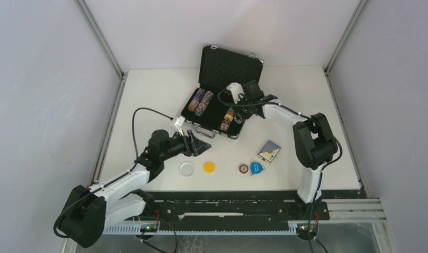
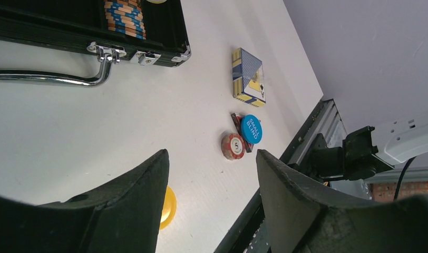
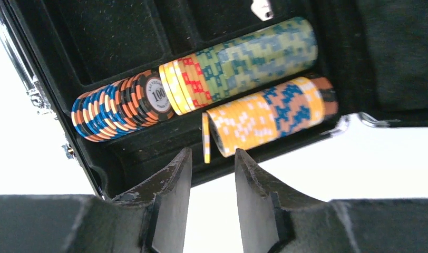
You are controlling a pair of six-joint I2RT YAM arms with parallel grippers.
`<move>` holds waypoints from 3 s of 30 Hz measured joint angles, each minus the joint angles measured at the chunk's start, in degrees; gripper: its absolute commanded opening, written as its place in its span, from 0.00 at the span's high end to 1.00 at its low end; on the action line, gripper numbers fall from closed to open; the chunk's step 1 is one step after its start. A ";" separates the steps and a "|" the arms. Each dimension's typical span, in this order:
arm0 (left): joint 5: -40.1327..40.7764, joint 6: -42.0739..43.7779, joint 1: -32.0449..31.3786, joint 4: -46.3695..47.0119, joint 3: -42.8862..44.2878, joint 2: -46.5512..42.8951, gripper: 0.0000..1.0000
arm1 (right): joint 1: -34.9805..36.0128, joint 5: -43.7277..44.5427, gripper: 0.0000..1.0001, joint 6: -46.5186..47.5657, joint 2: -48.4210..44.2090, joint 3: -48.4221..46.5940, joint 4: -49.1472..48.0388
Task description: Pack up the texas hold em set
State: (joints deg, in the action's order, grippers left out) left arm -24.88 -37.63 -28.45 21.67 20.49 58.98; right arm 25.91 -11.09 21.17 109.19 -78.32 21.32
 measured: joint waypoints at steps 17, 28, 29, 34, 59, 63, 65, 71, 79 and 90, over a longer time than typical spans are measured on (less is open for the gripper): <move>7.63 -1.20 0.04 -5.53 0.00 -2.43 0.29 | 10.19 26.18 0.47 -10.19 -30.56 23.04 -19.23; 28.68 -2.51 0.04 -20.50 -0.09 -18.43 0.10 | 25.20 49.72 0.23 -33.07 -51.34 39.23 -15.93; 30.45 -2.60 0.04 -21.75 -0.07 -19.47 0.08 | 22.58 49.09 0.26 -36.74 -51.60 40.89 -13.53; 35.98 -3.10 0.04 -27.23 0.02 -18.34 0.06 | 13.84 47.30 0.15 -51.78 -53.72 45.81 -2.23; 36.72 -4.00 0.04 -30.77 1.92 -9.62 0.05 | 3.17 30.51 0.11 -66.75 -39.41 49.05 -5.81; 36.68 -4.00 0.04 -30.77 1.92 -9.60 0.05 | 4.61 30.99 0.11 -66.86 -37.09 48.87 -7.21; 36.57 -4.00 0.04 -30.75 1.92 -9.51 0.05 | 6.45 32.63 0.11 -66.95 -35.71 48.02 -7.13; 35.91 -4.00 0.04 -30.34 1.92 -8.92 0.05 | 11.45 36.06 0.11 -67.63 -29.49 43.01 -5.18; 34.80 -4.00 0.04 -29.66 1.92 -8.70 0.05 | 12.83 37.99 0.11 -67.58 -27.50 41.62 -4.61; 33.75 -4.00 0.04 -29.42 1.92 -7.76 0.06 | 11.72 41.31 0.12 -61.57 -25.05 36.46 -3.54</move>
State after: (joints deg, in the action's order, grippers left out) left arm 8.86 -41.63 -28.40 -7.75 22.41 51.22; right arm 37.63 30.22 -40.40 84.14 -41.87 17.78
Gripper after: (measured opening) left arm 0.945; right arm 0.871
